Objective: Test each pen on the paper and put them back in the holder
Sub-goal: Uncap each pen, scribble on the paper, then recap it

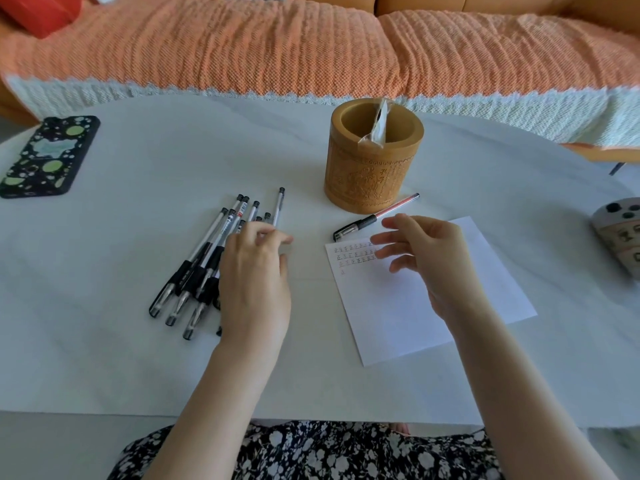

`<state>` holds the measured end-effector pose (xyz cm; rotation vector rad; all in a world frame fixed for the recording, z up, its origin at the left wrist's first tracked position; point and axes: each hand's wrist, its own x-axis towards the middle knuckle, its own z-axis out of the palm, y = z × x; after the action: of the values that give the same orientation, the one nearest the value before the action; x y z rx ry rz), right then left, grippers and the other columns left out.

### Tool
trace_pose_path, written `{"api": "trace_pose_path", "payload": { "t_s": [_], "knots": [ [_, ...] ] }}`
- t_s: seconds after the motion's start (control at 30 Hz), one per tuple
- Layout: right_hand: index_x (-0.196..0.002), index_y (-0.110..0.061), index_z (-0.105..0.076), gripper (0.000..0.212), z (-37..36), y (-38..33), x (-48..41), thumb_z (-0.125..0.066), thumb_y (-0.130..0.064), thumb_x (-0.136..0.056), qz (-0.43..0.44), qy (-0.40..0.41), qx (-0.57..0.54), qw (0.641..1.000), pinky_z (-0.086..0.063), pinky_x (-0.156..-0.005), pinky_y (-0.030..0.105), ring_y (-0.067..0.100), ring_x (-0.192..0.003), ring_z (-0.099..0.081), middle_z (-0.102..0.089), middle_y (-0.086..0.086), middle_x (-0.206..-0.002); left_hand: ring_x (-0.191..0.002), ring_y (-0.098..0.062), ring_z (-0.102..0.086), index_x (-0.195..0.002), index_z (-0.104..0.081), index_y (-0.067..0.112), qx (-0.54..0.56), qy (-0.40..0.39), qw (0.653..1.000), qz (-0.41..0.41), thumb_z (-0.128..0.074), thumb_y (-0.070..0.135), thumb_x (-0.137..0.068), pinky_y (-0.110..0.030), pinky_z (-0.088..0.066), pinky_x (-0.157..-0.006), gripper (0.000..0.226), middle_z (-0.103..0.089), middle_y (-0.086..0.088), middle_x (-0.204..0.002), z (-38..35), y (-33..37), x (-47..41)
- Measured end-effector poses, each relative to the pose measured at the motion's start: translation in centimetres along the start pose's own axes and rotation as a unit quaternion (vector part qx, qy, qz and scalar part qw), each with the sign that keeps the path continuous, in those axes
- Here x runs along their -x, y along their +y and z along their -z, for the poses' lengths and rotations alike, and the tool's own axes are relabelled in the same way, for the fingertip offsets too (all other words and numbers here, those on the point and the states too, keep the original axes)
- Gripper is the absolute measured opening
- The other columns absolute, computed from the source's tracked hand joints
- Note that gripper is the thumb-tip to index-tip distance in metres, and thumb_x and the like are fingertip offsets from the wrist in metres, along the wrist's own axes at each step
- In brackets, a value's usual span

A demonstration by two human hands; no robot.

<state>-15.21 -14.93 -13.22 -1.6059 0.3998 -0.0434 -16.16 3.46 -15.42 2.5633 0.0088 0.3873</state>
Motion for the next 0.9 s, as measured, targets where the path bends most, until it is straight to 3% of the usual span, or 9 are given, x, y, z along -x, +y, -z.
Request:
{"api": "trace_pose_path", "payload": {
  "t_s": [0.33,0.47,0.63,0.77,0.83,0.9],
  "knots": [
    [-0.089,-0.003,-0.069,0.023,-0.6,0.2,0.5,-0.046,-0.005,-0.093,0.018,-0.038,0.008,0.999,-0.045,-0.045,0.022,0.014,-0.052,-0.058,-0.07,0.013,-0.073,-0.095,-0.025,-0.061,-0.105,-0.062,0.011,0.043,0.017,0.999,0.024,-0.059,-0.006,-0.078,-0.037,-0.047,-0.084,0.032,-0.067,-0.005,-0.103,0.2,0.2,-0.1],
    [-0.091,0.0,-0.069,0.023,-1.1,0.3,0.6,-0.046,-0.004,-0.093,0.02,-0.049,0.003,0.999,-0.044,-0.044,0.022,0.014,-0.051,-0.056,-0.069,0.012,-0.07,-0.093,-0.021,-0.062,-0.104,-0.059,0.012,0.073,0.029,0.996,0.04,-0.06,-0.004,-0.077,-0.031,-0.047,-0.082,0.031,-0.067,-0.001,-0.101,0.2,0.2,-0.1],
    [-0.094,-0.001,-0.069,0.021,-1.7,0.0,1.0,-0.053,-0.013,-0.094,0.028,-0.089,-0.019,0.995,-0.042,-0.045,0.023,0.015,-0.051,-0.052,-0.066,0.008,-0.066,-0.083,-0.005,-0.062,-0.103,-0.061,0.012,0.211,0.066,0.974,0.042,-0.063,-0.006,-0.076,-0.017,-0.048,-0.078,0.033,-0.067,0.006,-0.093,1.7,0.7,-0.1],
    [-0.1,-0.001,-0.066,0.032,-2.7,-0.2,1.6,-0.058,-0.03,-0.093,0.034,-0.163,-0.032,0.985,-0.038,-0.045,0.024,0.016,-0.05,-0.043,-0.058,0.0,-0.06,-0.086,-0.005,-0.063,-0.097,-0.064,0.018,0.328,-0.024,0.944,0.007,-0.066,-0.003,-0.078,-0.012,-0.05,-0.07,0.028,-0.068,0.011,-0.092,2.7,1.6,1.1],
    [-0.1,0.001,-0.066,0.031,-2.8,-0.2,1.7,-0.061,-0.029,-0.091,0.044,-0.172,-0.03,0.984,-0.037,-0.045,0.023,0.015,-0.05,-0.041,-0.054,-0.001,-0.056,-0.089,-0.007,-0.063,-0.097,-0.063,0.023,0.347,-0.081,0.934,-0.013,-0.067,-0.001,-0.079,-0.016,-0.052,-0.071,0.03,-0.068,0.013,-0.094,2.6,1.9,1.4],
    [-0.092,0.002,-0.067,0.024,-2.8,-0.2,1.7,-0.061,-0.021,-0.091,0.057,-0.163,-0.035,0.984,-0.036,-0.045,0.023,0.015,-0.049,-0.041,-0.053,-0.001,-0.055,-0.091,-0.007,-0.062,-0.098,-0.063,0.023,0.352,-0.083,0.932,-0.012,-0.067,0.002,-0.079,-0.017,-0.053,-0.072,0.029,-0.067,0.012,-0.096,2.3,1.8,1.4]
  ]
}}
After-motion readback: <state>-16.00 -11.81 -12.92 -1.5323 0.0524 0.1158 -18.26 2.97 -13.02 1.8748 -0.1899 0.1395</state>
